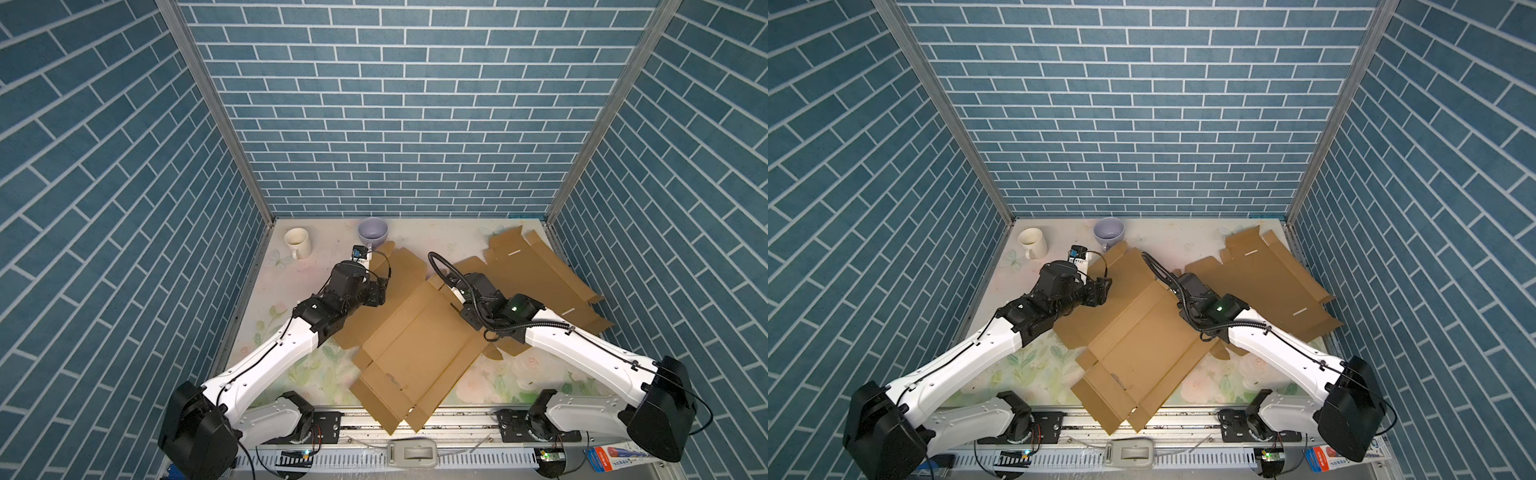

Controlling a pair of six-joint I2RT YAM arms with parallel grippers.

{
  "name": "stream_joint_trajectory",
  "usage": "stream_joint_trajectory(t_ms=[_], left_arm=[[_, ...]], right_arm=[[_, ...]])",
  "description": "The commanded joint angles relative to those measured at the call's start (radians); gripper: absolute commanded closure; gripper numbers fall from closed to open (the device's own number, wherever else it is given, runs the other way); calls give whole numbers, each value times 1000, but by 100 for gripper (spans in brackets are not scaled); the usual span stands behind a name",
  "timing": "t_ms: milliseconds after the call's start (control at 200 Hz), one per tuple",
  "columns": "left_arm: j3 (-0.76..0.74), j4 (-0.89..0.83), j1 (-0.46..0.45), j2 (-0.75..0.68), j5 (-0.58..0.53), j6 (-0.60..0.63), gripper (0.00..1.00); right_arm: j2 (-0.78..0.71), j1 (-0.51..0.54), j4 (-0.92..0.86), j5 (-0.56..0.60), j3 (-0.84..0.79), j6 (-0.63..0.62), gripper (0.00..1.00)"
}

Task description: Fold the paper box

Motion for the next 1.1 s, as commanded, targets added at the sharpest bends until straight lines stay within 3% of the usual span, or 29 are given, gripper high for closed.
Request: stream_joint_trajectory(t_ms=[0, 150, 345, 470, 640, 720, 800, 935, 1095], left_arm=[[-10, 29, 5, -21, 14, 27, 27], [-21, 39, 5, -8, 31, 39, 27], [-67, 44, 4, 17, 31, 43, 27], [-81, 53, 5, 53, 35, 45, 27], [-92, 88, 12, 121, 33, 48, 27], [-85, 118, 32, 166, 63, 32, 27], [-64, 139, 52, 208, 88, 21, 28], [-34, 152, 73, 261, 107, 6, 29], [-65, 159, 85, 297, 118, -38, 30]], right_arm=[[64, 6, 189, -11, 130, -211, 100], [272, -41, 149, -109, 353, -309, 100], [520, -107, 215, -86, 574, -436, 100], [607, -110, 210, -35, 668, -413, 68], [536, -112, 143, -23, 623, -153, 51], [494, -115, 15, -5, 631, 109, 41], [425, -116, -96, -10, 557, 410, 42], [238, -137, -73, -205, 277, 799, 46], [152, -186, 12, -417, 65, 972, 47]])
